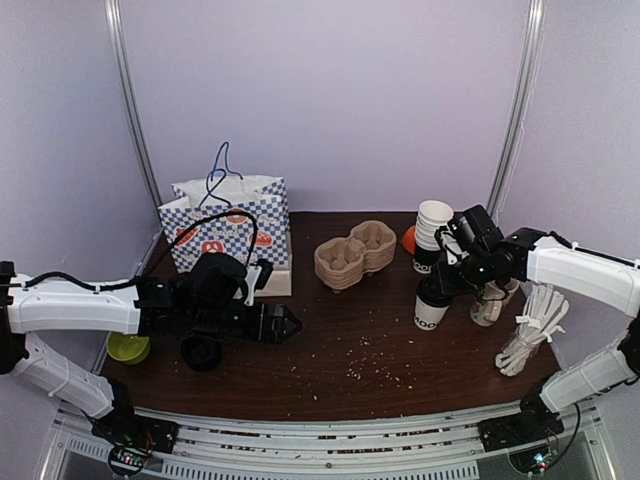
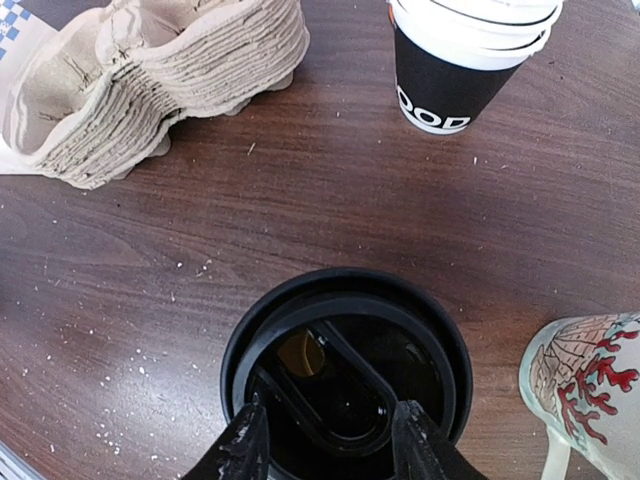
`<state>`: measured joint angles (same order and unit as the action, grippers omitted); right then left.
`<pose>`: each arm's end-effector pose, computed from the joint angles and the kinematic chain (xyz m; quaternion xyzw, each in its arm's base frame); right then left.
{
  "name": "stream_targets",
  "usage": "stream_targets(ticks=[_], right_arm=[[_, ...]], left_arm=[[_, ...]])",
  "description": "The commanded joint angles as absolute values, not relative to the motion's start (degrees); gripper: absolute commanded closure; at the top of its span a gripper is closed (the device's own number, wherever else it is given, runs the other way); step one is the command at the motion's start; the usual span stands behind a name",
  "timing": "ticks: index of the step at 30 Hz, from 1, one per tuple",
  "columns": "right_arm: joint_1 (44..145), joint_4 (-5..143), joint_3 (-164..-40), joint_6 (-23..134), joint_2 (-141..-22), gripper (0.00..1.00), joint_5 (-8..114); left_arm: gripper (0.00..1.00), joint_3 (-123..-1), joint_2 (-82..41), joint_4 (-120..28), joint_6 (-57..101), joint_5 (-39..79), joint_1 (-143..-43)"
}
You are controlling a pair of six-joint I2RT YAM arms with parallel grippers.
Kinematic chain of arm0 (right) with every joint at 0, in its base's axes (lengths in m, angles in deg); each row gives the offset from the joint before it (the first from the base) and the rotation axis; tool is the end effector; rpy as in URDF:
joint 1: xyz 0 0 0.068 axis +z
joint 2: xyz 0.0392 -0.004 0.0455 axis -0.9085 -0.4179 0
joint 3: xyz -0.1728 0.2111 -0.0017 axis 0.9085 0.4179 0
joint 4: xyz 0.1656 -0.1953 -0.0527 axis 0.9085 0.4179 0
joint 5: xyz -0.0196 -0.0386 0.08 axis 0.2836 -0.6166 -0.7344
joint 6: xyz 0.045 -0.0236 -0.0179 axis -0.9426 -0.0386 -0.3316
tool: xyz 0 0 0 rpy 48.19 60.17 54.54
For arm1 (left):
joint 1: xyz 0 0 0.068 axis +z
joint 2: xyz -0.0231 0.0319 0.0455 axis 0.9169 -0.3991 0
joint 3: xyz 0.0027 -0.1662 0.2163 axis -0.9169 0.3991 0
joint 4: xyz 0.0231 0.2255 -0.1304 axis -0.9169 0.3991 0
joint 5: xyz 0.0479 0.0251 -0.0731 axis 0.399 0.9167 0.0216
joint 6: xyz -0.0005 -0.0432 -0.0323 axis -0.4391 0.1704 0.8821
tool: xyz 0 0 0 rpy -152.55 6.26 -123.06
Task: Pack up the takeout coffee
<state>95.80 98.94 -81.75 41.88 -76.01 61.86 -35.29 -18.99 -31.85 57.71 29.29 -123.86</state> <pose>0.2373 0.1390 0.2570 -0.0817 0.9375 0.1365 0.3096 0.1486 -0.2308 0.2314 0.0782 0.9052 -0.3240 0.2638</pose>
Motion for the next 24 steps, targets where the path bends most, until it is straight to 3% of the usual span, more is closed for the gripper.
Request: stream_targets(ticks=[1,9,17,24], right_arm=[[95.53,100.42,-77.01,40.80,-77.30,0.57,61.63],[95.54,101.33,-75.33,41.12,-77.43,0.58,61.45],[95.53,103.99,-85.13,39.24,-73.20,0.20,61.99],[95.66,106.91,-96.45,38.75,-72.75,0.09,60.10]], left_arm=[[0.05,-35.21,-18.21,-34.23,57.93,29.92,-123.87],[0.05,-34.86,-17.74,-34.22,57.89,30.01,-123.87],[0.03,-35.68,-16.95,-33.62,57.65,31.12,-123.87],[0.02,-36.88,-14.25,-30.95,57.12,34.38,-123.80]])
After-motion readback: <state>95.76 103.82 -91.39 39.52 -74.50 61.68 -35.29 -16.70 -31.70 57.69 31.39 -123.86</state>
